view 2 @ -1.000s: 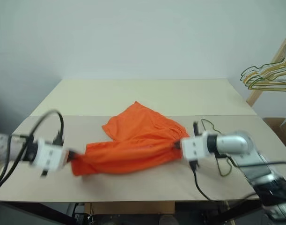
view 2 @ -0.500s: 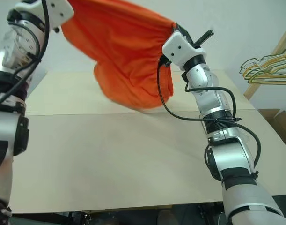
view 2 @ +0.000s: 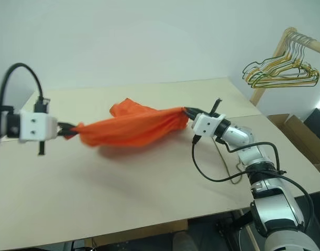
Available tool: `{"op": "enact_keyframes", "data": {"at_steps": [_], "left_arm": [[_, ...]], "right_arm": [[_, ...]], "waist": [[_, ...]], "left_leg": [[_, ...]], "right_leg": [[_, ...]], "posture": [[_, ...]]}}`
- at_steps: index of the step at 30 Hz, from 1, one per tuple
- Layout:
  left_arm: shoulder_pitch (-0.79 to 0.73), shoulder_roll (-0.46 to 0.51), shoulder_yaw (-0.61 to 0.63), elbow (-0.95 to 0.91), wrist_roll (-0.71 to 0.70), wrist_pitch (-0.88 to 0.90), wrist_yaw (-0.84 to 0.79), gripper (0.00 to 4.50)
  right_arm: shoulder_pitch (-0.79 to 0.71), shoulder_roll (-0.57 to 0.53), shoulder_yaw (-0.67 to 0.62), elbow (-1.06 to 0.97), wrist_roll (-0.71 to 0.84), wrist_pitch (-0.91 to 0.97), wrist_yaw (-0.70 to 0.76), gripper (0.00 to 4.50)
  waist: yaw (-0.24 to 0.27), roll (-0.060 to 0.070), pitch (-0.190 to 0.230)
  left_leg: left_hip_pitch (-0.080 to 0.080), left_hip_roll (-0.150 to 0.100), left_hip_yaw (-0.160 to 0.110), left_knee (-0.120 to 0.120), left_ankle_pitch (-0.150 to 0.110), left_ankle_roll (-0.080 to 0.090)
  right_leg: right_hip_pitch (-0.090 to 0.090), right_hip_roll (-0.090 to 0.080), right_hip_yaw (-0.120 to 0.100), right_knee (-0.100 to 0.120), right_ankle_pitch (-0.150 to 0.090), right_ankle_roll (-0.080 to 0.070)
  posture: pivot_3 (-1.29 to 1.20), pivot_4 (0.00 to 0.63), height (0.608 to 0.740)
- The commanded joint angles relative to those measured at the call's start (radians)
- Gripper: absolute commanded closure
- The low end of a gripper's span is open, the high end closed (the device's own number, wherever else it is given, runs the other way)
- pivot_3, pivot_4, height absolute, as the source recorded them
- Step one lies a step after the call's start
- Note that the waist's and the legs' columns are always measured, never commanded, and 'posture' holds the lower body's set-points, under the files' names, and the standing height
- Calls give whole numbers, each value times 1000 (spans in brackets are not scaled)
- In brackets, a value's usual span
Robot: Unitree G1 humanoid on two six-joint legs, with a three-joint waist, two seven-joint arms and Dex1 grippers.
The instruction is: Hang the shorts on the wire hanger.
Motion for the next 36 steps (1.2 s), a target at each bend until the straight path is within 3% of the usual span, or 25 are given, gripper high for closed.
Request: {"op": "enact_keyframes", "data": {"at_steps": [1,4,9,16,17,20,24,28,29,33,36], "left_arm": [[178,48,168,-191,-84,116,-101,4462],[369,35,284,-343,-71,184,-162,4462],[632,-42,384,-598,-16,290,-184,4462],[696,-109,313,-748,67,365,-80,4462],[693,-111,303,-748,77,361,-78,4487],[671,-108,281,-706,87,327,-94,3821],[624,-120,298,-624,69,256,-133,2568],[610,-124,388,-566,-53,232,-251,1323],[605,-120,417,-544,-90,232,-291,1307],[506,-110,467,-441,-214,307,-312,1307],[336,-142,403,-370,-303,424,-173,1307]], "right_arm": [[38,-84,54,-70,48,-58,209,4500],[75,-134,101,-91,-4,-105,283,4500],[128,-199,126,-132,-80,-178,315,4500],[211,-293,94,-194,-170,-243,260,4500],[221,-302,92,-205,-171,-240,255,4201],[292,-370,101,-305,-100,-187,310,3297],[434,-492,69,-498,23,-89,359,1892],[585,-571,-9,-630,106,20,349,534],[638,-585,-43,-669,150,79,341,222],[851,-606,-228,-819,329,362,302,222],[994,-530,-452,-941,515,773,148,222]], "waist": [[23,1,1],[61,1,2],[97,1,2],[121,2,2],[121,2,2],[122,3,2],[118,3,2],[113,3,2],[113,3,2],[122,4,2],[143,0,1]], "left_leg": [[7,0,0,-1,-1,2],[18,1,1,-2,-6,8],[17,1,4,-2,-5,0],[18,1,4,-1,-5,-2],[19,1,4,-2,-5,-3],[22,1,4,-3,-5,-3],[21,2,4,-3,-6,-2],[22,3,5,-3,-7,-2],[22,3,4,-3,-9,1],[22,3,4,-3,-9,1],[22,3,5,-3,-12,5]], "right_leg": [[7,0,0,-1,0,0],[20,-1,-3,-7,0,0],[18,-1,-2,-8,-2,-1],[18,0,-3,-6,-3,-3],[20,0,-3,-6,-3,-4],[22,0,-2,-7,-3,-4],[21,0,-2,-7,-4,-5],[21,0,-2,-7,-4,-5],[21,0,-2,-7,-4,-5],[21,0,-3,-7,-4,-5],[21,0,-2,-7,-4,-4]], "posture": [[-41,0,740],[-45,0,740],[-59,0,740],[-87,0,740],[-87,0,740],[-101,0,740],[-110,0,740],[-108,0,740],[-106,0,740],[-90,0,740],[-86,0,740]]}}
